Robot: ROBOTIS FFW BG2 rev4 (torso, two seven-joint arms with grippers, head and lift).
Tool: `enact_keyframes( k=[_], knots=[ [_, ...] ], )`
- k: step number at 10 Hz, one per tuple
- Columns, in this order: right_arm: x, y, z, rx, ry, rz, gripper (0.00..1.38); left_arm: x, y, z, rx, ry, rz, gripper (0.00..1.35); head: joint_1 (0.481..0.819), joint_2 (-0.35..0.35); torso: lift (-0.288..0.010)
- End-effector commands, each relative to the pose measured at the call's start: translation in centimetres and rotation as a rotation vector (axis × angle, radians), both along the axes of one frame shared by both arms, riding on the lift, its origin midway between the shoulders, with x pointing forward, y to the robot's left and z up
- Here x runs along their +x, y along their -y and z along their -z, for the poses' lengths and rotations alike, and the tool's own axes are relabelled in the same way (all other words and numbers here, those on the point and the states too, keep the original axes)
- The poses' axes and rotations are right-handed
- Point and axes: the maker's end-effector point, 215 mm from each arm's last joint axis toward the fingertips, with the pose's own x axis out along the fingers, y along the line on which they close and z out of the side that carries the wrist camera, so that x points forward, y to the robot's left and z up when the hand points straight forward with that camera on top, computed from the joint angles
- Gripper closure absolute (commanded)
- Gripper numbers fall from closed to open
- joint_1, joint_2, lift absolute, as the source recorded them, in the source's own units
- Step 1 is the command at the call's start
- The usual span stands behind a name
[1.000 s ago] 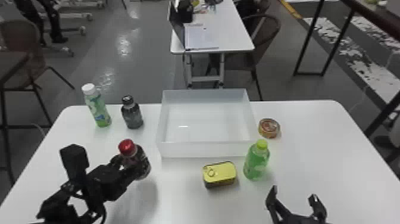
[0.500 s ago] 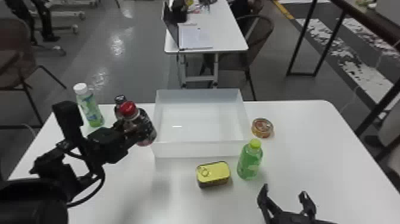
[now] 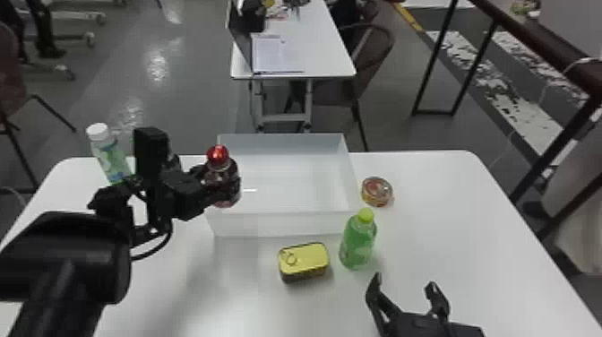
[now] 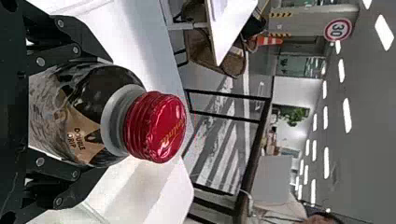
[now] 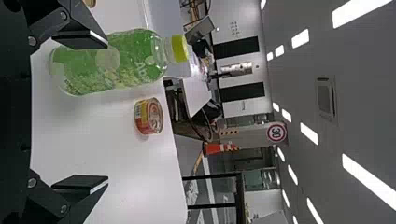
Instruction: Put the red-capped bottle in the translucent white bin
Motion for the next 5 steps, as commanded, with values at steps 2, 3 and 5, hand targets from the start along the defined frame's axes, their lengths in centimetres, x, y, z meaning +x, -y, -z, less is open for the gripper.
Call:
enact_keyframes(
  k=[2, 3, 5],
  knots=[
    [0.1, 0.0, 0.0, 0.004, 0.000, -0.002, 0.25, 4.0, 2.2, 0.6, 0.154, 0.043, 0.096, 0.83, 0.695, -0.059, -0.078],
    [0.2, 0.0, 0.0, 0.007, 0.000, -0.005, 0.25, 4.8, 3.8, 1.6, 0.161, 0.038, 0.138, 0.83, 0.695, -0.064, -0.078],
    [0.2, -0.1, 0.2, 0.010, -0.003, -0.009, 0.25, 5.1, 5.3, 3.8, 0.161, 0.022, 0.165, 0.72, 0.695, -0.092, -0.078]
  ],
)
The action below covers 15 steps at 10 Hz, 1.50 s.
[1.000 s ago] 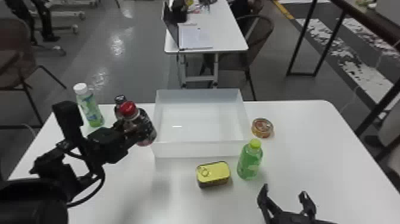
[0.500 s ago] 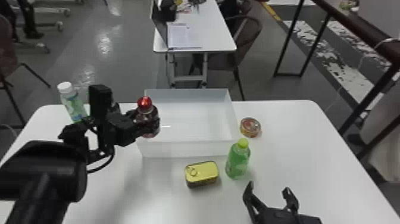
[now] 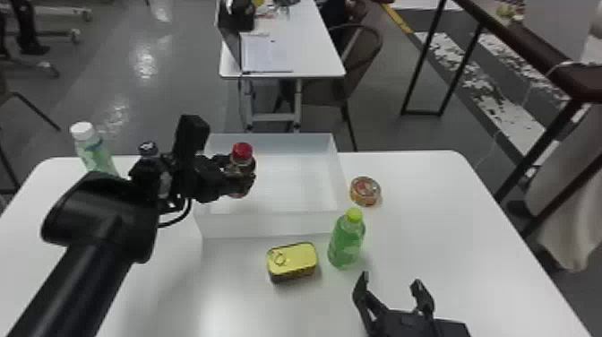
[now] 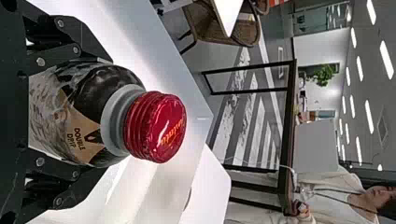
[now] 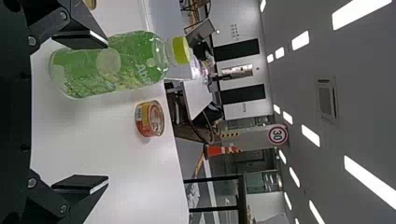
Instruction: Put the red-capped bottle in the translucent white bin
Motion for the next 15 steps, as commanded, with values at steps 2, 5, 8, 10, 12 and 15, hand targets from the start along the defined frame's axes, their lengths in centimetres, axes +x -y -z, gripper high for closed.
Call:
enact_keyframes(
  k=[2, 5, 8, 10, 12, 15],
  knots=[
    [0.0, 0.0, 0.1, 0.003, -0.003, 0.000, 0.25, 0.2, -0.1, 0.2, -0.019, 0.028, -0.015, 0.26, 0.695, -0.104, -0.078],
    [0.0, 0.0, 0.1, 0.005, -0.003, -0.001, 0.25, -0.4, -1.4, -3.2, -0.109, 0.082, -0.056, 0.12, 0.695, -0.099, -0.078],
    [0.0, -0.1, 0.1, 0.006, -0.002, -0.002, 0.25, -6.5, -6.5, -4.6, -0.270, 0.118, -0.228, 0.12, 0.695, -0.075, -0.078],
    [0.0, -0.1, 0.1, 0.005, -0.002, -0.002, 0.25, -11.0, -10.5, -3.9, -0.306, 0.122, -0.332, 0.12, 0.695, -0.034, -0.078],
    [-0.2, -0.1, 0.1, 0.003, -0.003, -0.004, 0.25, -15.3, -13.5, -2.7, -0.380, 0.148, -0.435, 0.12, 0.695, 0.016, -0.078],
    [-0.8, 0.1, 0.0, -0.001, -0.005, 0.001, 0.25, -21.0, -16.5, 0.5, -0.409, 0.145, -0.570, 0.12, 0.695, 0.071, -0.078]
  ],
)
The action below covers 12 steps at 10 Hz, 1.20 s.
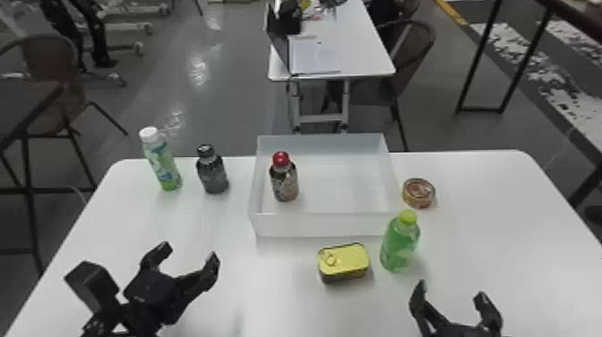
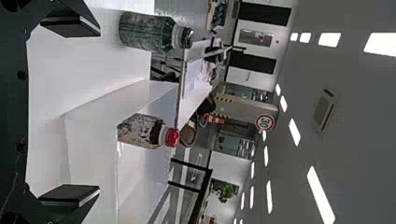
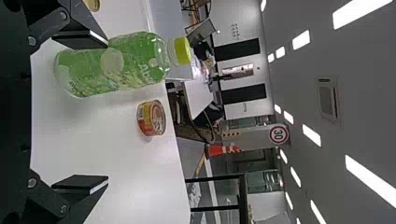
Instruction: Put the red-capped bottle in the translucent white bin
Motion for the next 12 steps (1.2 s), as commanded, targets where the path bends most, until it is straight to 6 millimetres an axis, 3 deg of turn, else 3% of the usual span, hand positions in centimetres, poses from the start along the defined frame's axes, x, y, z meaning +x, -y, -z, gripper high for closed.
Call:
enact_keyframes(
  k=[1, 3, 12],
  knots=[
    [-0.5, 0.5, -0.2, -0.018, 0.002, 0.006, 0.25, -2.1, -0.8, 1.3, 0.020, -0.014, -0.017, 0.12, 0.695, 0.082, -0.078],
    [-1.5, 1.2, -1.1, -0.072, 0.017, 0.021, 0.25, -2.8, -0.9, 2.0, 0.033, -0.019, -0.023, 0.12, 0.695, 0.088, -0.078],
    [-1.2, 1.1, -1.0, -0.065, 0.016, 0.024, 0.25, -2.3, 0.0, 2.4, 0.005, -0.022, -0.011, 0.12, 0.695, 0.075, -0.078]
  ],
)
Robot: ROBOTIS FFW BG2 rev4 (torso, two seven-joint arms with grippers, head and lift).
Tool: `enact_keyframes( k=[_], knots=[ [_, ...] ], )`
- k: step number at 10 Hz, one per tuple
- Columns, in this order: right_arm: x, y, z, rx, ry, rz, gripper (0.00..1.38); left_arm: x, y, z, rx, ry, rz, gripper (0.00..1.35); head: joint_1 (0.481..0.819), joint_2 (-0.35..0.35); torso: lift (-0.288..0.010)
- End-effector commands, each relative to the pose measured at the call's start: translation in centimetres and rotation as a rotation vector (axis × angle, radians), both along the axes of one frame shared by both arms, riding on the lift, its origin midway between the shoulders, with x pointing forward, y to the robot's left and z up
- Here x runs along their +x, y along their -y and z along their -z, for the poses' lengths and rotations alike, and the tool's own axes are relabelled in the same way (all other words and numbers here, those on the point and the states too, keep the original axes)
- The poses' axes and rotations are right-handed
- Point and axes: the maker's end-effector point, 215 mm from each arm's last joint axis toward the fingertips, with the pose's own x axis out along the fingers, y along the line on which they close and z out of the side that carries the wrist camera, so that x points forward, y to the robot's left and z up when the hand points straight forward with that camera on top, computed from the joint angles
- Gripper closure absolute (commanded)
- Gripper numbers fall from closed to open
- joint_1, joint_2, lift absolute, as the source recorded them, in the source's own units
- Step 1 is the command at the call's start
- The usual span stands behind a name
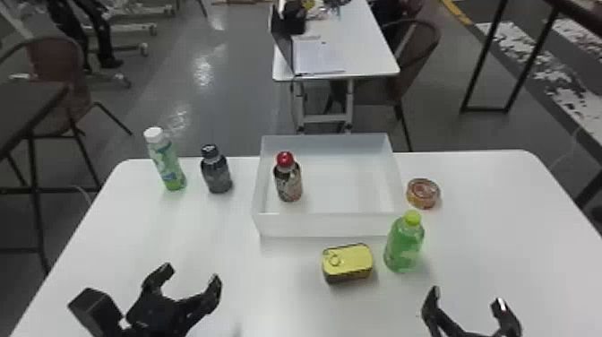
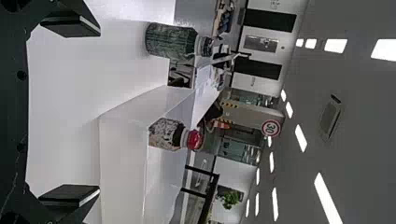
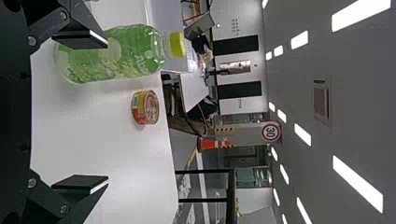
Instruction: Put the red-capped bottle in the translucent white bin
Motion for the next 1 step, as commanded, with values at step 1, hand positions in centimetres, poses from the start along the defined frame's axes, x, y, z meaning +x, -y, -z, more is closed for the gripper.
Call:
enact_keyframes(
  k=[1],
  knots=[
    [0.11, 0.03, -0.03, 0.001, 0.001, 0.001, 0.25, 0.17, 0.14, 0.04, -0.005, -0.001, 0.002, 0.12, 0.695, 0.075, -0.078]
  ],
)
